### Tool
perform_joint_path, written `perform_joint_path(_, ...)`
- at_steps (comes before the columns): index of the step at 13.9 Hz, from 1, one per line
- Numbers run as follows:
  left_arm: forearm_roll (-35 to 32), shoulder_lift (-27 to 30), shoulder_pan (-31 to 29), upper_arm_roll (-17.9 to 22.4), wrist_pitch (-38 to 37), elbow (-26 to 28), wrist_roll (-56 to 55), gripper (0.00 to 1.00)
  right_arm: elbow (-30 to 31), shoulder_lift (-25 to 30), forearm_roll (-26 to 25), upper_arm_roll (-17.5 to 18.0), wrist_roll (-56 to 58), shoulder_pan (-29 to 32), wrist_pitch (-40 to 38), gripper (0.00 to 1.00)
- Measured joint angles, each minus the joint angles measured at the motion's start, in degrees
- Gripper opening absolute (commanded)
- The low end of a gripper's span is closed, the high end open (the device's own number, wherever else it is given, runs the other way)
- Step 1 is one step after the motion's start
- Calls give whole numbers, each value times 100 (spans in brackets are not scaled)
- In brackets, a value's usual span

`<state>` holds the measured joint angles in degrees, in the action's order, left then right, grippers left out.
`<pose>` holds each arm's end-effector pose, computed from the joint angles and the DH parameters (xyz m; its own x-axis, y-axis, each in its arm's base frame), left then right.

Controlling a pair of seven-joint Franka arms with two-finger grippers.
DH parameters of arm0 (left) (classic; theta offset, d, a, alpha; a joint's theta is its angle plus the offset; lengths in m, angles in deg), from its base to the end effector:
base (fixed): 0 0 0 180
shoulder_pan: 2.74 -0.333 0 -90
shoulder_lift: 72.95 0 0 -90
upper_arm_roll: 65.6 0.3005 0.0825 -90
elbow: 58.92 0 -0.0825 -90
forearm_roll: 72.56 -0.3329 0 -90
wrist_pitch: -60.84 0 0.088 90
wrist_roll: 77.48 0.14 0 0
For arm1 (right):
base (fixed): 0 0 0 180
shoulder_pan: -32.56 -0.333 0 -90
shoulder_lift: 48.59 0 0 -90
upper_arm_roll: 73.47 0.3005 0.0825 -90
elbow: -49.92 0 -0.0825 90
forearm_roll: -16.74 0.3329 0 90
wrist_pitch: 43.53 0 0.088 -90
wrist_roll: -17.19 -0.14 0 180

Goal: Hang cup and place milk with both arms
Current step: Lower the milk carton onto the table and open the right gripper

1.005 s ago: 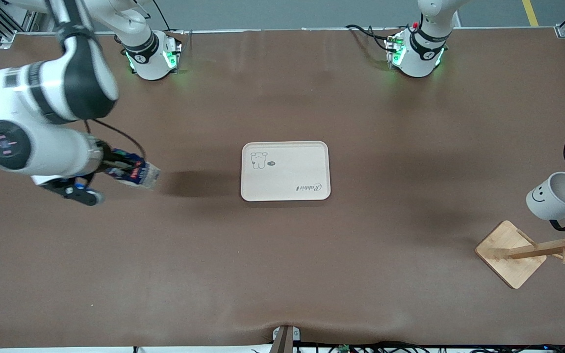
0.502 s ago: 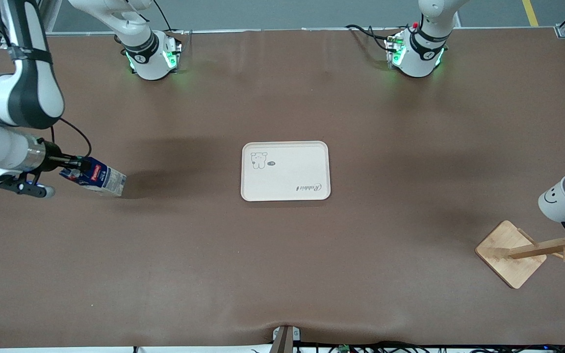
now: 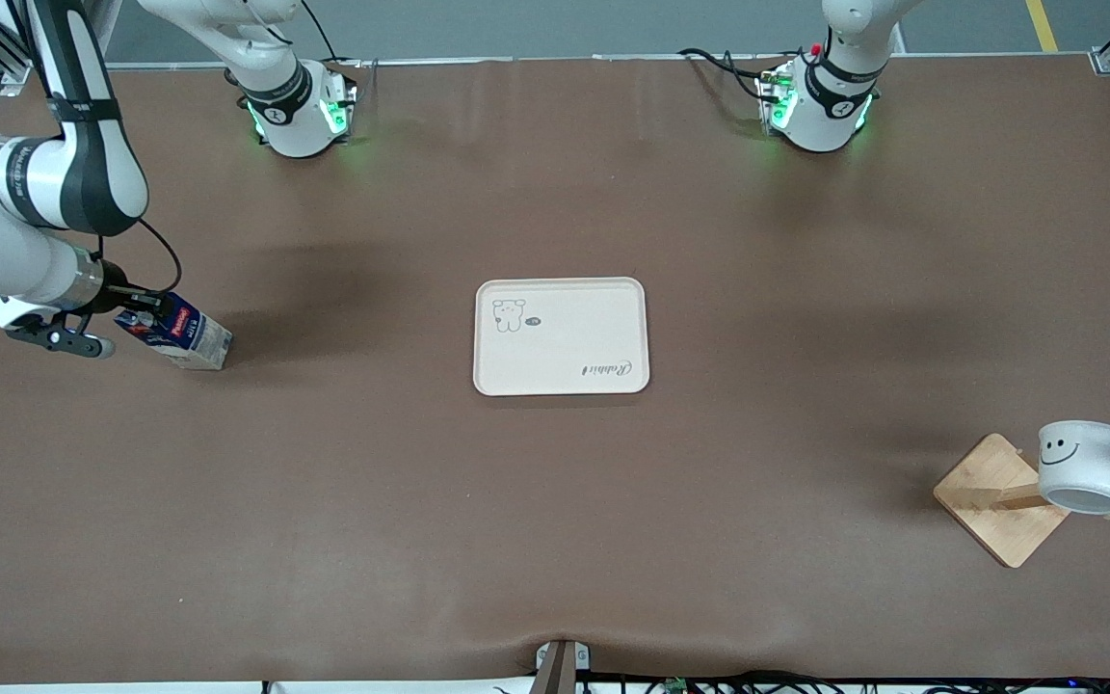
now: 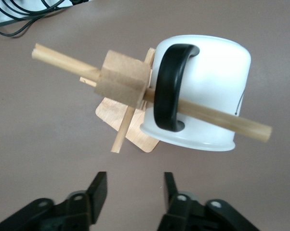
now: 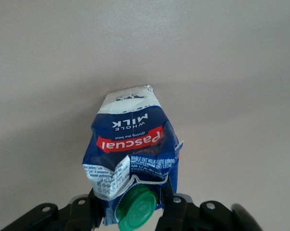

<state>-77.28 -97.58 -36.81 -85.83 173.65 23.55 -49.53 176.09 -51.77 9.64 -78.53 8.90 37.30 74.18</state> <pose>0.6124 0.1941 0.4355 0.9628 -0.2303 0.1410 -0.2325 -0.9726 -0.0010 0.4586 -0.0896 0.3269 0.9492 -0.2522 -0.1880 -0.2308 -0.9644 0.1289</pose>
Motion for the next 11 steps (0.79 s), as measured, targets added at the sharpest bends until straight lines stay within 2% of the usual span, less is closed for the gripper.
perform_joint_path(1,0,8,6,-31,-1,-34,-84,100,29,3,-4,2,39,1,17,74)
perform_joint_path(2,0,35,14,-64,-4,-75,-181,100,33,6,-11,5,137,2,25,100)
perform_joint_path(8,0,614,116,-305,-681,-159,-1319,100,22,6,-16,11,359,6,26,100)
perform_joint_path(11,0,969,128,-526,-1208,-160,-1974,100,-276,6,-16,14,364,6,-3,100)
